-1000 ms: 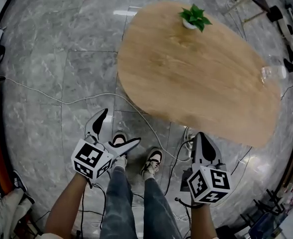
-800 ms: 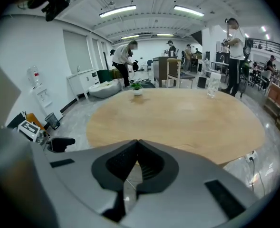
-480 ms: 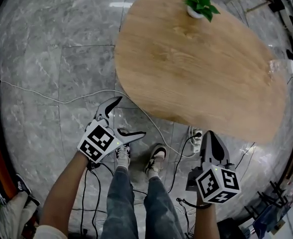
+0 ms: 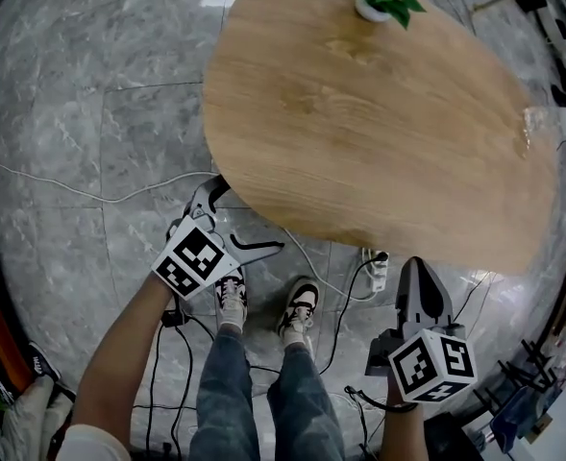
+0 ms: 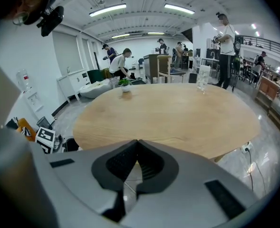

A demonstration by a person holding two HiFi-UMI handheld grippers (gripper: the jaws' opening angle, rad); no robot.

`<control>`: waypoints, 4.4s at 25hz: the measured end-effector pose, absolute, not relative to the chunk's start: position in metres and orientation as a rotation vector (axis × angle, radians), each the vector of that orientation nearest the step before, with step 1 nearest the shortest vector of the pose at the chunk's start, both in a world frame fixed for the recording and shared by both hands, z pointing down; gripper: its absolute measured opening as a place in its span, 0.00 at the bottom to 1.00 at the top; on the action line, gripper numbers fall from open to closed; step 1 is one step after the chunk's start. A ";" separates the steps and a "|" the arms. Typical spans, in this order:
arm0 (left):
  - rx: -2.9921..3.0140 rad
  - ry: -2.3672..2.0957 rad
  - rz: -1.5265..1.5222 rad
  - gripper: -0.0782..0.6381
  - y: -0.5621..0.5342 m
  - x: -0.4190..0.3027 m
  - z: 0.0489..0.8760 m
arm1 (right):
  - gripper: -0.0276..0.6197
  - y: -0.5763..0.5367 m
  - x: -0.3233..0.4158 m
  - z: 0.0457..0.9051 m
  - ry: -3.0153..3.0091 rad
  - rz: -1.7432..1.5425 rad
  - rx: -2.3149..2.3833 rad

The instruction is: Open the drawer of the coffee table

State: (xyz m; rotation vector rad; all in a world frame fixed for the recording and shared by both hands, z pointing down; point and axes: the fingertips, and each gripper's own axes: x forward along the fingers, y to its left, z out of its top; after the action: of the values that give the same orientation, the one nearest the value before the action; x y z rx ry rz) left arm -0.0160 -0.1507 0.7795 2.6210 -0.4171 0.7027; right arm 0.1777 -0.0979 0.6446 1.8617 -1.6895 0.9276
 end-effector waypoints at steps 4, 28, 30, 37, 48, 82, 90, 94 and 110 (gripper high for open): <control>2.646 -0.379 0.625 0.91 -0.156 -0.003 0.775 | 0.04 -0.094 0.186 0.650 -1.659 0.944 1.876; 2.734 -0.554 0.480 0.54 -0.183 0.002 0.772 | 0.04 -0.098 0.179 0.655 -1.635 0.970 1.868; 2.765 -0.525 0.510 0.52 -0.183 0.000 0.774 | 0.04 -0.099 0.180 0.655 -1.633 0.966 1.869; 2.829 -0.419 0.575 0.43 -0.179 -0.007 0.775 | 0.04 -0.101 0.173 0.655 -1.646 0.976 1.862; 2.856 -0.278 0.643 0.33 -0.177 -0.014 0.777 | 0.04 -0.107 0.157 0.660 -1.669 0.973 1.826; 2.940 0.157 0.779 0.23 -0.115 -0.028 0.769 | 0.04 -0.123 0.136 0.664 -1.744 0.953 1.776; 2.903 0.251 0.817 0.23 -0.059 -0.046 0.772 | 0.04 -0.118 0.126 0.666 -1.759 0.974 1.773; 2.900 0.264 0.832 0.23 -0.049 -0.049 0.770 | 0.04 -0.116 0.127 0.664 -1.762 0.968 1.774; 2.872 0.388 0.927 0.22 -0.009 -0.060 0.769 | 0.04 -0.096 0.139 0.662 -1.732 0.991 1.828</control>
State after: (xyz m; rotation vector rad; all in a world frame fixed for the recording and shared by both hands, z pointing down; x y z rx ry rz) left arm -0.0602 -0.0093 0.7692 2.8717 0.3884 0.9271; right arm 0.1394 -0.0958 0.6620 1.8285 -1.7317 0.9906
